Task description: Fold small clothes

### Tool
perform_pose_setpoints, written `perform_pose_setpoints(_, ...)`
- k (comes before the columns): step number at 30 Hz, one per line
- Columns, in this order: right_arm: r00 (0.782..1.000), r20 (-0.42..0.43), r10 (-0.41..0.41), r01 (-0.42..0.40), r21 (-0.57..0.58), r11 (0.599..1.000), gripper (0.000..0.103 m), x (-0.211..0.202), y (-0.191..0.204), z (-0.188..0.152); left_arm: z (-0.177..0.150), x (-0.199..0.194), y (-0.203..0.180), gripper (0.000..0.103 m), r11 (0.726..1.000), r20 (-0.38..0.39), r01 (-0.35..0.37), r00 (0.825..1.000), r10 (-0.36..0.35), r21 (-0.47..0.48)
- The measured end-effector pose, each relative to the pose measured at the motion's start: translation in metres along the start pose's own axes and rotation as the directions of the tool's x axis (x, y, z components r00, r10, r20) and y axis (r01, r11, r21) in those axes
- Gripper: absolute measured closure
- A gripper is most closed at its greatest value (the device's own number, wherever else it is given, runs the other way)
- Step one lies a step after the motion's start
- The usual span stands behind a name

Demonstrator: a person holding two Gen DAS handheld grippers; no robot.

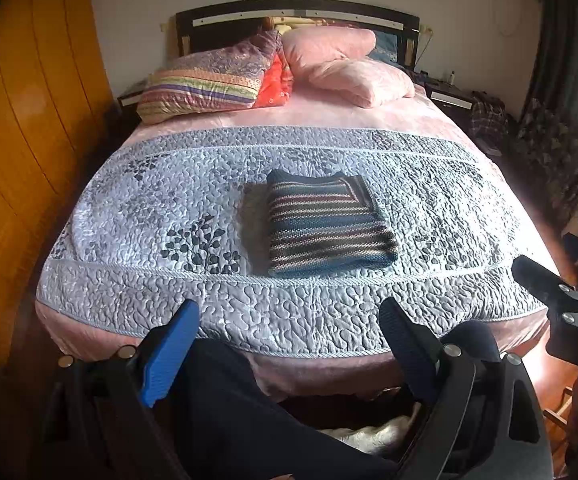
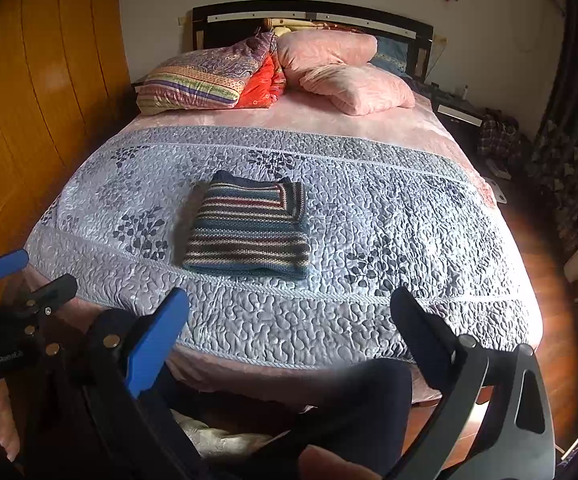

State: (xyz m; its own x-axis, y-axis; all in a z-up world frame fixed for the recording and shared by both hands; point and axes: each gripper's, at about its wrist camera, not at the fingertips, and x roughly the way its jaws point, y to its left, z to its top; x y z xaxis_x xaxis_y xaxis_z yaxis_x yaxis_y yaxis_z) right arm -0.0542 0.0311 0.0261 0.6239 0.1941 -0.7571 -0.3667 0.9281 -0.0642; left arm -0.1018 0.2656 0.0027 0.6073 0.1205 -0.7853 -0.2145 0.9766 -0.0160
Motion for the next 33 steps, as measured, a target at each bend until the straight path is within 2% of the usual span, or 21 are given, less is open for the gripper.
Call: perform_pose_setpoints(33,1.000,0.023,-0.002,0.002,-0.005,1.000,0.003,0.008,0.012,0.004,0.003,0.005,0.005,0.012,1.000,0.006,0.018,1.000,-0.018,-0.016)
